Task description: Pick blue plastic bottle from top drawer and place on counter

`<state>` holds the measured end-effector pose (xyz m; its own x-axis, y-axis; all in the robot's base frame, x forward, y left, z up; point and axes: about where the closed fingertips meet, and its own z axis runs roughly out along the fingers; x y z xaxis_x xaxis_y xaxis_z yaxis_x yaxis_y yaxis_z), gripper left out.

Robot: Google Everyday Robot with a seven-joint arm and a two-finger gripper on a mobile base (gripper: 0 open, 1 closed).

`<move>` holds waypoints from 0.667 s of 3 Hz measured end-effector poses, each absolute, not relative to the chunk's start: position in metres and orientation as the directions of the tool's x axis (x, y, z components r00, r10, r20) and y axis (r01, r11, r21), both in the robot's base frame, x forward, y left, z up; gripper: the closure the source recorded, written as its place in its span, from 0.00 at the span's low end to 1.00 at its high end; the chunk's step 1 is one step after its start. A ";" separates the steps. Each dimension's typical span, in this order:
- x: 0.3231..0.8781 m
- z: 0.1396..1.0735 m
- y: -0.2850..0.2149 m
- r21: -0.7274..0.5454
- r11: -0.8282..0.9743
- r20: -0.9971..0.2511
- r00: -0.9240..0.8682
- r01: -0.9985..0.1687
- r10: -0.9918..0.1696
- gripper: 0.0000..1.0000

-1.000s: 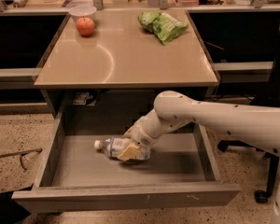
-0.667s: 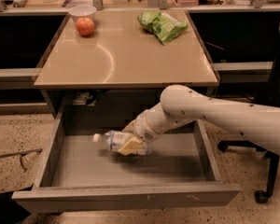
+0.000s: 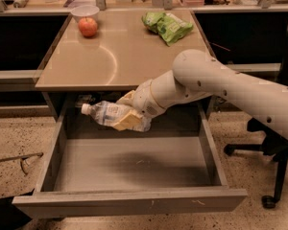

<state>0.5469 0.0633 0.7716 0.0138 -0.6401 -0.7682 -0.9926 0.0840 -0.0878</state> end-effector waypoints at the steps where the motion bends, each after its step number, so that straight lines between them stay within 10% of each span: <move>1: 0.547 0.772 0.063 -0.088 0.084 -0.768 0.014 -0.993 -0.640 1.00; 2: 0.552 0.789 0.069 -0.122 0.077 -0.773 0.046 -0.990 -0.633 1.00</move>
Offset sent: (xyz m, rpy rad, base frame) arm 0.0126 0.0088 0.0396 0.0214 -0.0808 0.0109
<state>0.5516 0.0688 0.7886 0.0458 -0.6329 -0.7729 -0.9896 0.0768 -0.1215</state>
